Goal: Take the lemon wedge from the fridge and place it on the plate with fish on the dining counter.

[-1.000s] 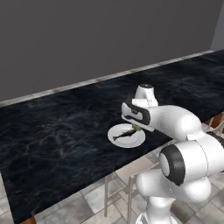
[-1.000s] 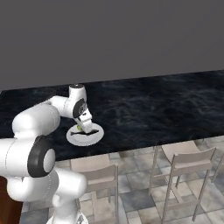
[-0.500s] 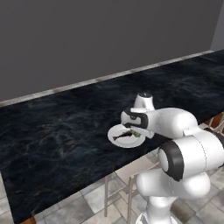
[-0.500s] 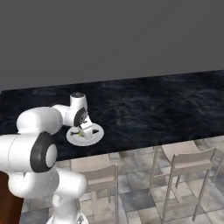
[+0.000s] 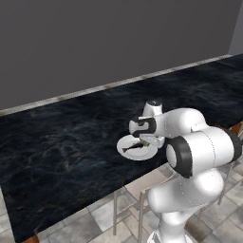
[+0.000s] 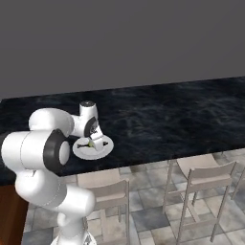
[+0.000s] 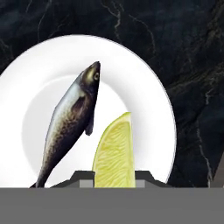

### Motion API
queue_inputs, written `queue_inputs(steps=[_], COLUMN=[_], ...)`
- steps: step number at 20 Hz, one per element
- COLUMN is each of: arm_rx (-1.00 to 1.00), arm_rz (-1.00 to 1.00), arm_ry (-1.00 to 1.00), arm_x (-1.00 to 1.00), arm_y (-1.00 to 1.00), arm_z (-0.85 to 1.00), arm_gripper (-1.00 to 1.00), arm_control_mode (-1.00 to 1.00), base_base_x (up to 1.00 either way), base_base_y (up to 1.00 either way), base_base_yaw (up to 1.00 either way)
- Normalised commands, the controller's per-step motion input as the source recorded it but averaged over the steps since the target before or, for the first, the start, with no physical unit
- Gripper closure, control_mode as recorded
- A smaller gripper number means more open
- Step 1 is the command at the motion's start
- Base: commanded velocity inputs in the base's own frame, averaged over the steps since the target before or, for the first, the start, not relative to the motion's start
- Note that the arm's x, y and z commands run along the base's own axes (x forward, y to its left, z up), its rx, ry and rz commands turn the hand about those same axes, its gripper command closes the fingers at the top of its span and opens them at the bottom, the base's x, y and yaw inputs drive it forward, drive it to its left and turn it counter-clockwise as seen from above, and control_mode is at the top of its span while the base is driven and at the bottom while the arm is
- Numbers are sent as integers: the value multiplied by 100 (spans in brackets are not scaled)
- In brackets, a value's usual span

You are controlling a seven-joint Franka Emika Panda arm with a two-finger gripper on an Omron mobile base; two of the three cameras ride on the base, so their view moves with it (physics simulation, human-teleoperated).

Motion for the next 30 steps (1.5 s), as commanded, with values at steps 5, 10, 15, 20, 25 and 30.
queue_inputs(steps=[5, 10, 15, 20, 25, 30], arm_rx=[0, 0, 0, 0, 0, 0], arm_rz=[-1, -1, -2, -1, -3, -3], arm_ry=[0, 0, 0, 0, 0, 0], arm_x=[0, 0, 9, 18, 32, 22], arm_y=[0, 0, 0, 0, 0, 0], arm_z=[-40, -32, -14, -7, -2, -1], arm_gripper=[100, 100, 100, 100, -100, -100], arm_control_mode=[-100, -100, -100, -100, -100, -100], base_base_x=[0, 0, 0, 0, 0, 0], base_base_y=[0, 0, 0, 0, 0, 0], base_base_yaw=[0, 0, 0, 0, 0, 0])
